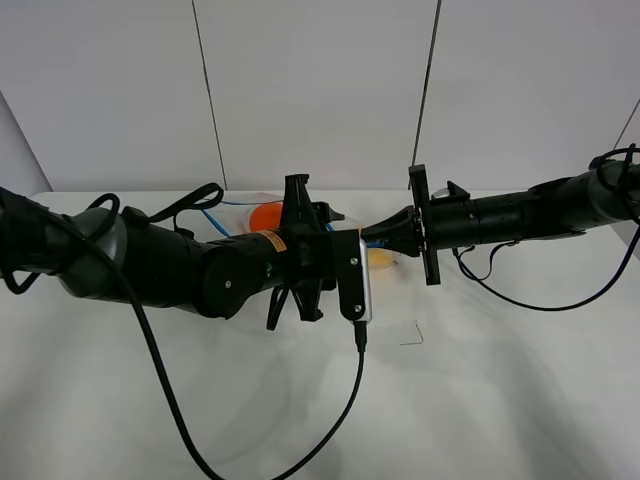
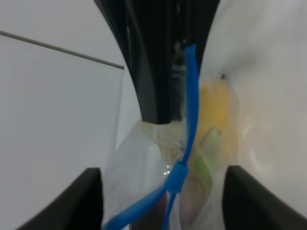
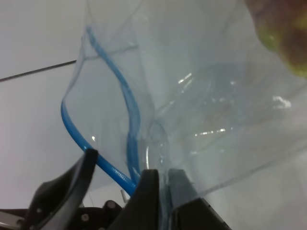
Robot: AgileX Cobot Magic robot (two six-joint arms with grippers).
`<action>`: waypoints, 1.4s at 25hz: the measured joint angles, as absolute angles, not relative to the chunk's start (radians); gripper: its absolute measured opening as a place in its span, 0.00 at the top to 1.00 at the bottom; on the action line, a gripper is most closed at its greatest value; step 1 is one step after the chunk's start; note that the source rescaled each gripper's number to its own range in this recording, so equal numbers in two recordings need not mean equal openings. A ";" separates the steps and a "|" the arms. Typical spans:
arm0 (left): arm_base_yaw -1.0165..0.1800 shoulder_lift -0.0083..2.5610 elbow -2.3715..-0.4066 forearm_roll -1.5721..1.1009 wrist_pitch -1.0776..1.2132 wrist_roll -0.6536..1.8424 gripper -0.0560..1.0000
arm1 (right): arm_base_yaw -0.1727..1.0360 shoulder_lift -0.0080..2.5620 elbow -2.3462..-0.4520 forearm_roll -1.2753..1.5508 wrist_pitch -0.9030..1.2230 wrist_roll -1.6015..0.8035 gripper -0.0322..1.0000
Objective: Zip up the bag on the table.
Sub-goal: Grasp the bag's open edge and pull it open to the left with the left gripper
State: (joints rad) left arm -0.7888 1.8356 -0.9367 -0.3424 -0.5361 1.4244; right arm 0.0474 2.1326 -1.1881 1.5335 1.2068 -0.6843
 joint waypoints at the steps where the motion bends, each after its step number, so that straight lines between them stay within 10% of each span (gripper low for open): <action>1: -0.789 1.836 -0.937 -0.342 -0.536 1.423 0.29 | 0.047 2.133 -1.188 1.534 1.207 -0.684 0.97; 11: -0.789 1.836 -0.937 -0.320 -0.531 1.403 0.69 | 0.047 2.133 -1.188 1.534 1.207 -0.682 0.97; 35: -0.785 1.836 -0.937 -0.260 -0.514 1.402 0.95 | 0.047 2.133 -1.188 1.537 1.207 -0.676 0.97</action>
State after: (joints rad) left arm -0.7846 1.8356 -0.9367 -0.2597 -0.5141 1.4024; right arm 0.0474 2.1326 -1.1881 1.5373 1.2068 -0.6764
